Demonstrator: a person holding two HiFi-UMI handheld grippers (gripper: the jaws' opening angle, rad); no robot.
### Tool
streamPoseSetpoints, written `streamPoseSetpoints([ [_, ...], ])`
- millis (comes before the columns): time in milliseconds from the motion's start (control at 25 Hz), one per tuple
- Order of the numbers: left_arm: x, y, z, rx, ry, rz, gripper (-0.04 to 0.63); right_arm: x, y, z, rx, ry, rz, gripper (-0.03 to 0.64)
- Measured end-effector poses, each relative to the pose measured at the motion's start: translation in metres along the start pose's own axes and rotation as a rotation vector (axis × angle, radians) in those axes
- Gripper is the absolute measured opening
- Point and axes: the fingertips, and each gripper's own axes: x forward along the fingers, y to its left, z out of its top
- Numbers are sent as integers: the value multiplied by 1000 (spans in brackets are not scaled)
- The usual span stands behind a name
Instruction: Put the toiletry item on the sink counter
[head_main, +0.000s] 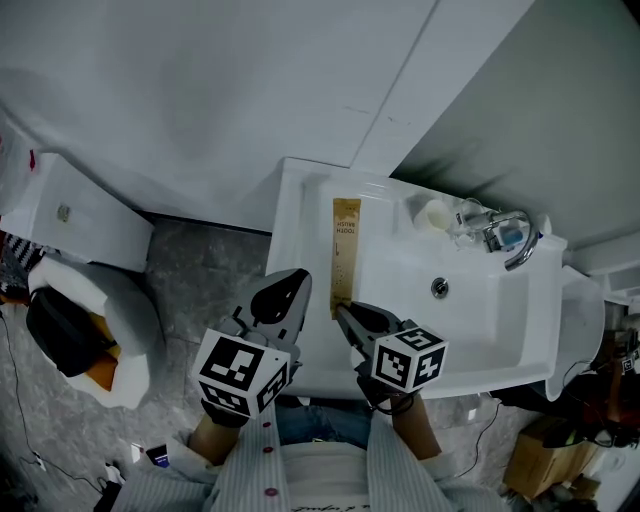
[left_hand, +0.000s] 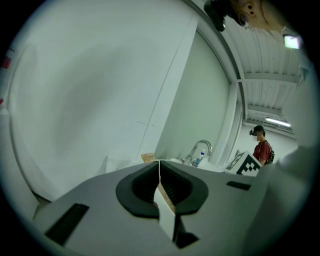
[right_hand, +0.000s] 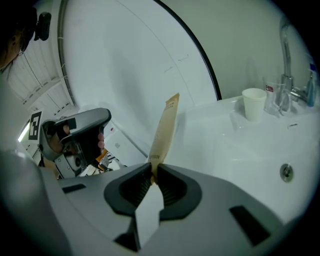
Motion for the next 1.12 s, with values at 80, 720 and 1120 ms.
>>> streamPoseSetpoints([
  [80,4,1,-7,-8,13,1,21,4,-4,-5,5,19,-3,49],
  [720,31,19,-57,-79,101,33,21,44,-28,-39,41,140,-10,49],
  [1120,38,24,-85,-110,143,43,21,54,-34,-57,65,182,12,52],
])
